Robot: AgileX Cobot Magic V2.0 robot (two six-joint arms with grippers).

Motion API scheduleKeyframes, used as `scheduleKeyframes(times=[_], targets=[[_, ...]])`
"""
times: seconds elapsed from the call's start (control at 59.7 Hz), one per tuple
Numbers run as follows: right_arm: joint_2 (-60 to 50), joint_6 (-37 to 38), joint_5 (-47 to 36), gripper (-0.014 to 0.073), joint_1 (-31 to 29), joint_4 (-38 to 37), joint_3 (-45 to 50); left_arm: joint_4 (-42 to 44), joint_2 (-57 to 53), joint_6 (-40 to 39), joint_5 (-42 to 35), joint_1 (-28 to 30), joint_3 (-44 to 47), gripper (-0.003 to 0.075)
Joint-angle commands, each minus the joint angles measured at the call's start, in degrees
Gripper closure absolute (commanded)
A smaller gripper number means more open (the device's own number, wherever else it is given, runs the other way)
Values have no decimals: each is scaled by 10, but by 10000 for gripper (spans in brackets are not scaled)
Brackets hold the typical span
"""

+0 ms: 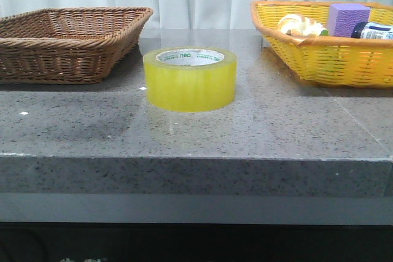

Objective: Transfer tape with both arms
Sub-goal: 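Lower the left gripper over the tape roll on the table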

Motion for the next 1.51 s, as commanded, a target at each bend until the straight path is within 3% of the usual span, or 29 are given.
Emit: scheduleKeyframes(times=[0.0,0.285,0.82,1.49], targets=[[-2,-3,-45,127,-3,4,-13,12,16,1,-3,-21,-44,226],[-2,-3,-45,127,-3,4,-13,24,118,1,72,-35,-140,226],[-2,-3,-45,127,-3,4,-13,24,247,1,136,-74,-247,226],[-2,-3,-45,127,-3,4,-13,23,336,1,157,-74,-280,226]])
